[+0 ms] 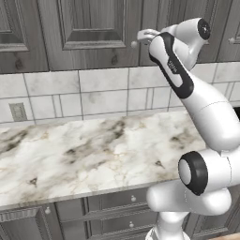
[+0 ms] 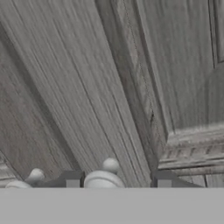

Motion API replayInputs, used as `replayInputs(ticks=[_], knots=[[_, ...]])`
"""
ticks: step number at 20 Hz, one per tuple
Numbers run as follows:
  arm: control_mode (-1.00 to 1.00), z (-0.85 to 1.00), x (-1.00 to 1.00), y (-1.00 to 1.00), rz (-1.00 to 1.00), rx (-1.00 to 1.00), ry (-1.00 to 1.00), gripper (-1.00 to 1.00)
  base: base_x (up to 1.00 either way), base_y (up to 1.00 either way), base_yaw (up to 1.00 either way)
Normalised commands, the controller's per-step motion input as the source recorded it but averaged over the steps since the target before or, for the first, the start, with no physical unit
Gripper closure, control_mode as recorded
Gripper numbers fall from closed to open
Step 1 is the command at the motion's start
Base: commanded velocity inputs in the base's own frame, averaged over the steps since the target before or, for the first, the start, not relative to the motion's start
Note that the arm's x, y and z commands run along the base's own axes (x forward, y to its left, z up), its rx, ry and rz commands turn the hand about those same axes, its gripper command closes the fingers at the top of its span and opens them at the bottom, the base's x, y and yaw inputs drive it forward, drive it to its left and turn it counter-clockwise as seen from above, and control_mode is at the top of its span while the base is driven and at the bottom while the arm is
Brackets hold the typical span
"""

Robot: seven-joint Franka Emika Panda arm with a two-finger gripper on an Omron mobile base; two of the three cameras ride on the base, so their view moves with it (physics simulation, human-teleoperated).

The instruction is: Move the shaker and ketchup from the cabinet to the dining counter.

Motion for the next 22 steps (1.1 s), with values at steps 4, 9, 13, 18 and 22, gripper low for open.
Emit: replayInputs(ticks=[4,9,13,18,22], knots=[[-1.0,-0.01,0.02,-0.08,0.0,0.0,0.0,1.0,0.0,0.0,0.0],[-1.0,0.0,-0.27,-0.23,0.0,-0.01,0.02,1.0,0.0,0.0,0.0],[-1.0,0.0,-0.79,-0.69,0.0,-0.01,0.0,1.0,0.0,0.0,0.0],[-1.0,0.0,-0.97,-0.94,-0.03,0.0,0.0,1.0,0.0,0.0,0.0],[-1.0,0.0,-1.0,-1.0,-0.04,0.0,0.0,1.0,0.0,0.0,0.0]])
